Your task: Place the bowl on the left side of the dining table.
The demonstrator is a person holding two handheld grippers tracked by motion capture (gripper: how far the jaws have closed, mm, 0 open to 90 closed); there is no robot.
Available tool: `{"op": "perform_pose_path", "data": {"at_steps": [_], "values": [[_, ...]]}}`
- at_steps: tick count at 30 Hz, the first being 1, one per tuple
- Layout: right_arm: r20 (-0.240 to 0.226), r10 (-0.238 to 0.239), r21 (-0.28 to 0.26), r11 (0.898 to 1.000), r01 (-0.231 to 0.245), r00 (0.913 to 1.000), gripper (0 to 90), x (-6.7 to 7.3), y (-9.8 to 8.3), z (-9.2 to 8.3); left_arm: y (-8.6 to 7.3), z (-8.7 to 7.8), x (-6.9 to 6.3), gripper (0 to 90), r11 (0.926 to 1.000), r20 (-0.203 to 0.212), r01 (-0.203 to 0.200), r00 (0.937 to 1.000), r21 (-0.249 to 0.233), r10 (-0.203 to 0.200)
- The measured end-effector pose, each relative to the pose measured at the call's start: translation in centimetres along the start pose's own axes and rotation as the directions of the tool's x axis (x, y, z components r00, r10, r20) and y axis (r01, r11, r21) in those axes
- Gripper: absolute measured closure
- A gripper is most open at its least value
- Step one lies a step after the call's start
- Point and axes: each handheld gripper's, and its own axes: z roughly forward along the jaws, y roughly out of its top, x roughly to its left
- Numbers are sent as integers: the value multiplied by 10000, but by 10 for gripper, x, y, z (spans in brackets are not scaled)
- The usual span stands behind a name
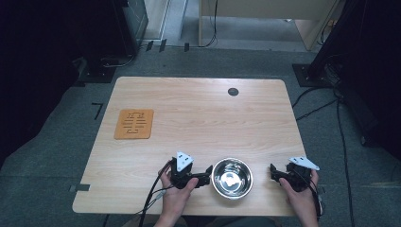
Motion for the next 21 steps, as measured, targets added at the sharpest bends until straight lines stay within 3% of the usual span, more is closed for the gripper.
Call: {"op": "perform_pose_path", "data": {"at_steps": [7,10,15,21], "values": [[-11,-12,0,10000,12,10000,118,0,0,0,-5,4,-10,68,9998,-99,-153,9998,-91,153],[-15,-16,1,10000,16,10000,118,0,0,0,-8,7,-13,122,10000,-261,-79,9996,-5,79],[-15,-13,2,10000,13,10000,118,0,0,0,-12,12,-18,159,9997,-91,-104,9999,224,106],[-15,-14,3,10000,14,10000,118,0,0,0,-15,15,-23,287,9989,-29,-217,9998,420,219]]}}
